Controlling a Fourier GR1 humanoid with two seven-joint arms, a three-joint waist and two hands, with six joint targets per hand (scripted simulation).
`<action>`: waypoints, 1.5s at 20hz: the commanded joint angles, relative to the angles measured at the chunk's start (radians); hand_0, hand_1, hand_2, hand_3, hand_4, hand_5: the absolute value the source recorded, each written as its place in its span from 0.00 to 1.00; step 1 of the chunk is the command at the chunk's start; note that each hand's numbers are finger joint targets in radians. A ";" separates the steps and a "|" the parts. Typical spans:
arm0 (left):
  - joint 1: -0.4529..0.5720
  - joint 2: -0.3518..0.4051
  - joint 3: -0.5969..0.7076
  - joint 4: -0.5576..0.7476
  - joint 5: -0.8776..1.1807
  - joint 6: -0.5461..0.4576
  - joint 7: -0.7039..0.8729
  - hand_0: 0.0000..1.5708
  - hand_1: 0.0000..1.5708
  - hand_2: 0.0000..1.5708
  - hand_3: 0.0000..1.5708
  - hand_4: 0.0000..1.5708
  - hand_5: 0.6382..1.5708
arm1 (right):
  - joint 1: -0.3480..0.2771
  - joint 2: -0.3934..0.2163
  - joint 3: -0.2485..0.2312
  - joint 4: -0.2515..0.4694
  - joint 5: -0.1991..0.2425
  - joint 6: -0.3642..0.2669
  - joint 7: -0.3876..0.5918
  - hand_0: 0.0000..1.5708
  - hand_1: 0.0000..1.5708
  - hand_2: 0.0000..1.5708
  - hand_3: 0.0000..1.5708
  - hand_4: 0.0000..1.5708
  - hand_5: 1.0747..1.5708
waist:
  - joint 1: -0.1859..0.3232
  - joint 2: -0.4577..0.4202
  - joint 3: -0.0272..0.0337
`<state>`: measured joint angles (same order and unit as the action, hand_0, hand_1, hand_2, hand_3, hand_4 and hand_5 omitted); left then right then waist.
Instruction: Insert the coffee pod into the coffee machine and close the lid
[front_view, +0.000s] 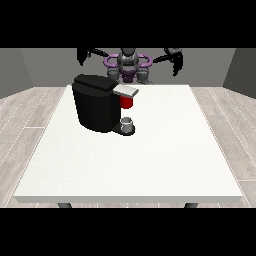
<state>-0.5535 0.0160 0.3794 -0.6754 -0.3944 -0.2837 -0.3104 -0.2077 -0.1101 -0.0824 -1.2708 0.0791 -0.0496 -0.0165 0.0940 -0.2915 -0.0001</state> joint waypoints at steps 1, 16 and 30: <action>0.060 0.033 0.015 -0.047 0.050 -0.057 0.005 0.00 0.00 0.00 0.00 0.22 1.00 | -0.049 -0.016 0.027 -0.064 0.006 0.027 0.047 0.00 0.00 0.00 0.00 0.07 1.00 | 0.017 -0.016 -0.0001; 0.157 -0.002 -0.167 -0.399 0.178 -0.051 0.135 0.00 0.00 0.00 0.00 0.23 1.00 | -0.281 -0.107 -0.159 0.115 -0.150 0.073 0.158 0.00 0.00 0.00 0.00 0.06 1.00 | 0.139 0.154 0.0005; 0.252 0.011 -0.254 -0.707 0.280 0.002 0.247 0.00 0.00 0.00 0.00 0.24 1.00 | -0.411 -0.094 -0.124 0.255 -0.140 0.081 0.048 0.00 0.00 0.00 0.00 0.00 1.00 | 0.111 0.309 0.0004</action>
<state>-0.2951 0.0152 0.1319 -1.3055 -0.1378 -0.2731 -0.1000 -0.5747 -0.1788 -0.1885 -1.0651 -0.0526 0.0099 0.0917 0.1917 -0.0419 0.0002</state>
